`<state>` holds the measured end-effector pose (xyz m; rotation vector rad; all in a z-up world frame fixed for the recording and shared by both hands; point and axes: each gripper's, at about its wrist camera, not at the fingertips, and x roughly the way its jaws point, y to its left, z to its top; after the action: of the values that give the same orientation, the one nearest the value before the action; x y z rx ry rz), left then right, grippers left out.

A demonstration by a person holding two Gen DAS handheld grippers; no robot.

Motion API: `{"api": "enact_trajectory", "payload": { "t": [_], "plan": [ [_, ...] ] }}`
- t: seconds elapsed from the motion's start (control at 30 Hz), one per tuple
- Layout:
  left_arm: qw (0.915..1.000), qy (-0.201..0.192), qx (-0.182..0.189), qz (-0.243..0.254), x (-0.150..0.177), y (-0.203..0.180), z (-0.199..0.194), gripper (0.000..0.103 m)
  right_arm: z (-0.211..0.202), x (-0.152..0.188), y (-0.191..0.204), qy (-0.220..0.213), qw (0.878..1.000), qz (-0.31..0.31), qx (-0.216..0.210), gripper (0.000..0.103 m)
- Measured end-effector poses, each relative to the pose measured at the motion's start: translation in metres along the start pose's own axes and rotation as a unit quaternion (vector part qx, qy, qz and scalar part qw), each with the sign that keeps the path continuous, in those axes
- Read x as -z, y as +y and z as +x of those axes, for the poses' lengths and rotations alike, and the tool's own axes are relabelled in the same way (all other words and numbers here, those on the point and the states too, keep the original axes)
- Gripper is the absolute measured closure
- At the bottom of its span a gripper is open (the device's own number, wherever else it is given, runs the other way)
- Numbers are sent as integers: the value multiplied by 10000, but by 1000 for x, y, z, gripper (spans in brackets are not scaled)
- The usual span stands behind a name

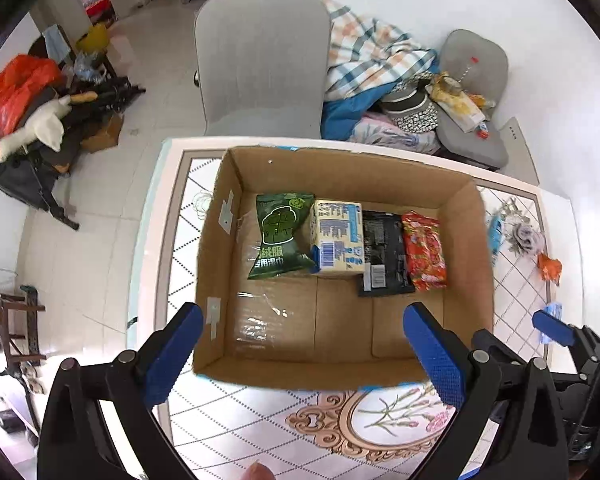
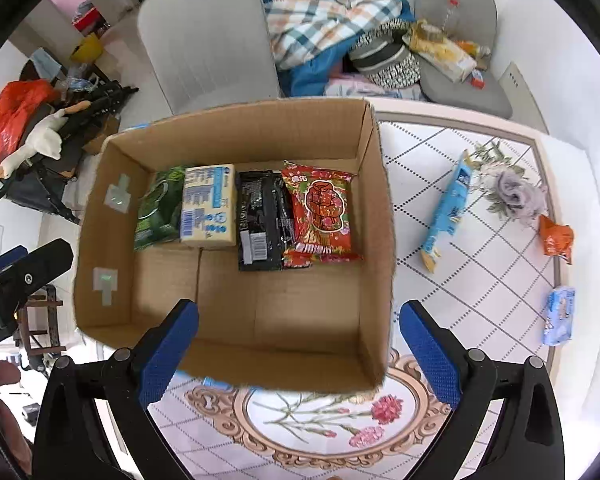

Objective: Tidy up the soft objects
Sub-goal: 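Grasp the lilac cloth with the left tool while the right tool grasps the blue tissue pack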

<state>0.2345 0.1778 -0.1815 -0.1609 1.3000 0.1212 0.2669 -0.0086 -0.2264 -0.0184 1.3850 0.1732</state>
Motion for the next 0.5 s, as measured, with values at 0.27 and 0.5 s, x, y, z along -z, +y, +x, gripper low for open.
{"api": "enact_trajectory", "payload": {
  "t": [0.27,0.5],
  "plan": [
    [9990,-410,20,187,29,-11,-59,1,-74,35,-1,-546,9984,-62,-111,1],
    [9981,-606,31,133,50,-16,-93,1,-115,57,-2,-782,9963,-99,-349,1]
  ]
}}
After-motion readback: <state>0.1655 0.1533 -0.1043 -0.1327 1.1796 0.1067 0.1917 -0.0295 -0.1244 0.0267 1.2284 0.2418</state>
